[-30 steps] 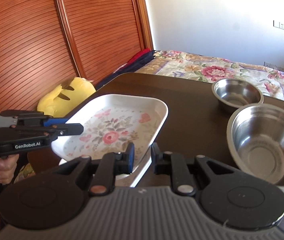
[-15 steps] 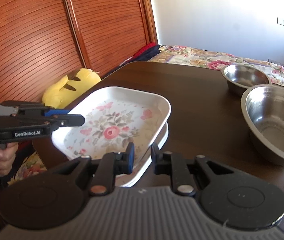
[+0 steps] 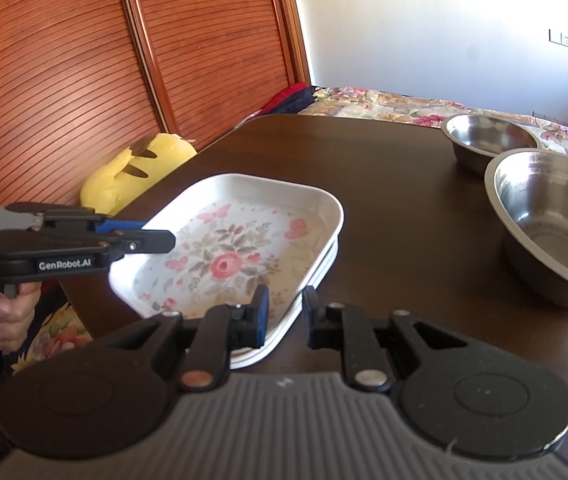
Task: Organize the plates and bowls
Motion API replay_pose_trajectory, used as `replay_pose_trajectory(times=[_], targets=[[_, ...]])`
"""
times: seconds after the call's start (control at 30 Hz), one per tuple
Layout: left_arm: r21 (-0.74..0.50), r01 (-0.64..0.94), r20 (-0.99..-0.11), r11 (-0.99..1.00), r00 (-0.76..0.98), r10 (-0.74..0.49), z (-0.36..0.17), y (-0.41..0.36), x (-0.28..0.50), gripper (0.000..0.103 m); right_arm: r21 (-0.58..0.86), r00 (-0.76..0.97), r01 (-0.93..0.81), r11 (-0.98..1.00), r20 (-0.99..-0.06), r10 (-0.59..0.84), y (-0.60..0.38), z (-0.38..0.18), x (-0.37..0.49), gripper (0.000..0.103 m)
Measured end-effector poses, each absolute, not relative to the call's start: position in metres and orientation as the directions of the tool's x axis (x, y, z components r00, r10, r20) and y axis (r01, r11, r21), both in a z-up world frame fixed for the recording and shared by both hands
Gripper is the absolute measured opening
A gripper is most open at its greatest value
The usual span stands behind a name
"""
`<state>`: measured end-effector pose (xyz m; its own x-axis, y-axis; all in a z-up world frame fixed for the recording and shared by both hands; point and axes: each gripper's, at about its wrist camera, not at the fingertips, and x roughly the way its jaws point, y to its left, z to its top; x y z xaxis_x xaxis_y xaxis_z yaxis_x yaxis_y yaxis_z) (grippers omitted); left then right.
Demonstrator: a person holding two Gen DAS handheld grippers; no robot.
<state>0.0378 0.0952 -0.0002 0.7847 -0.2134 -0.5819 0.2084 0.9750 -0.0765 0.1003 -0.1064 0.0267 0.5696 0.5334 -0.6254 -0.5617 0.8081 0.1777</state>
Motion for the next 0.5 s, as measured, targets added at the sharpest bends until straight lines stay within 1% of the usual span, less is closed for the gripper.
replay_pose_trajectory(times=[0.5], targets=[[-0.033,0.186,-0.583,0.982,0.794,-0.17,-0.0056,0.0914,0.037,0.021,0.174,0.571,-0.568,0.804,-0.62,0.538,-0.1055,0.0226,0.0985,0.02]])
